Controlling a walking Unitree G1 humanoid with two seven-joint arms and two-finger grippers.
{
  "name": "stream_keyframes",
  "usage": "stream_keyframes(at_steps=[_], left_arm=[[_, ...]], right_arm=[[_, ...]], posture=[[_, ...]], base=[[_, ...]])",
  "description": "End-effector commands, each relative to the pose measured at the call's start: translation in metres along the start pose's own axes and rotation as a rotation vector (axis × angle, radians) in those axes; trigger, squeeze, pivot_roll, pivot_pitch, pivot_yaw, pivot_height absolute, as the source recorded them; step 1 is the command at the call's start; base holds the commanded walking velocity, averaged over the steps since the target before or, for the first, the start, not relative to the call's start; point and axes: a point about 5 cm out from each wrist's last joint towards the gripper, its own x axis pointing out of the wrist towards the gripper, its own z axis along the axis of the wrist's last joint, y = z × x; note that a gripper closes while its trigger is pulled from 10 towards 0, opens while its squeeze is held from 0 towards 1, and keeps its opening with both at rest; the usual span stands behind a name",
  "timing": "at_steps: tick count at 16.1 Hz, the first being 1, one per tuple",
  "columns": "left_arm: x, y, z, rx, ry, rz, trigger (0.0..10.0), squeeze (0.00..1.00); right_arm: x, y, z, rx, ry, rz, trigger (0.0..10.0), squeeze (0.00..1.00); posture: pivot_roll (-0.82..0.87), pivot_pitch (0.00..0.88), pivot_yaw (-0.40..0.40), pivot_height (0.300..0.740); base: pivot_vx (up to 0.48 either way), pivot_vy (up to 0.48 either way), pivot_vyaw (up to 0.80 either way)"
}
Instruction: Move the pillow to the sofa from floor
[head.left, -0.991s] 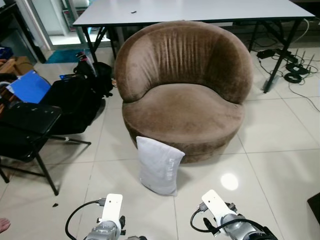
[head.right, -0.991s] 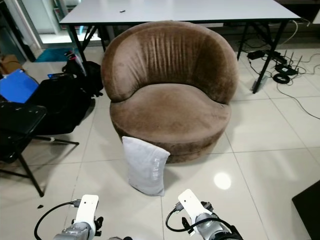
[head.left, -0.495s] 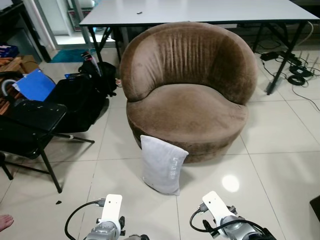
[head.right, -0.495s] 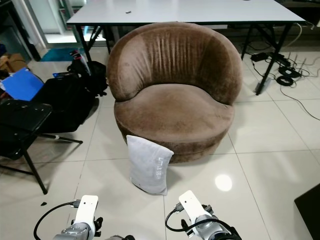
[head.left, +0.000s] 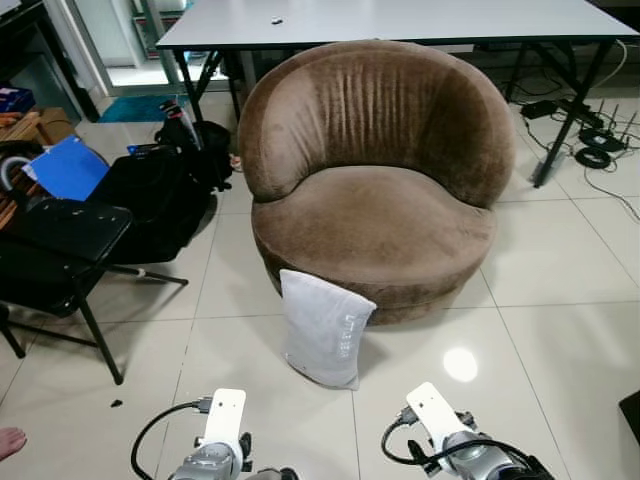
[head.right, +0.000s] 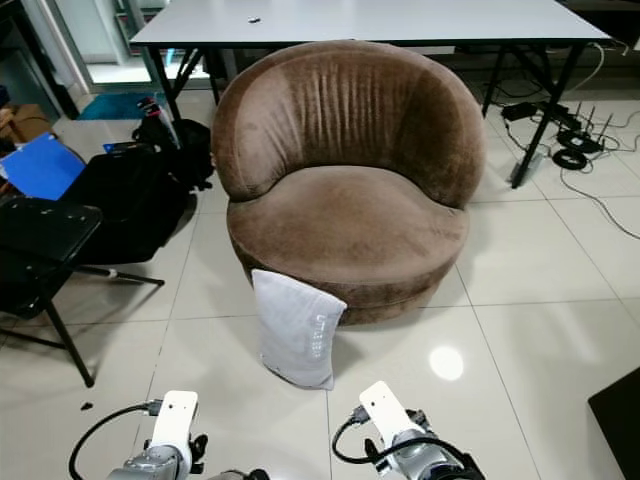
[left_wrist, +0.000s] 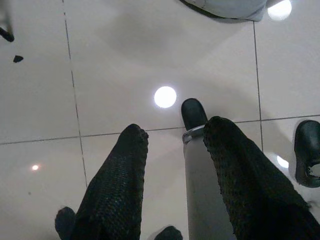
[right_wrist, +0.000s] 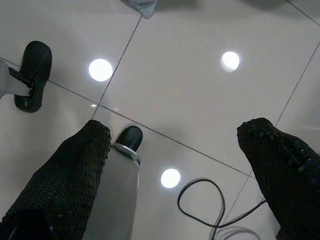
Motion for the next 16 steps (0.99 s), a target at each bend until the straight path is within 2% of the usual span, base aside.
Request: stream_keyframes(at_steps=[1,5,16], left_arm=[[-0.0001,0.0008,-0.0021,-0.002,0.008,0.011,10.0,0.00],[0.0000,-0.0010,0.0002,-0.035,-0.001,0.028,10.0,0.00],[0.0004,0.0010,0.0065,-0.039,-0.013,0.033,10.0,0.00]], right_arm=[[0.0000,-0.0017,0.0031,-0.003,-0.012,-0.007,10.0,0.00],[-0.0003,-0.0050,0.0056,-0.030,-0.022,-0.010,10.0,0.00],[-0.0002,-0.0064,0.0127,-0.056,-0.033,-0.003,10.0,0.00]], posture=[[-0.18,0.000,0.069,0.740],[-0.15,0.000,0.048,0.740],[-0.14,0.000,0.035,0.740]], base=[[0.000,0.000,0.00],[0.000,0.000,0.00],[0.000,0.000,0.00]])
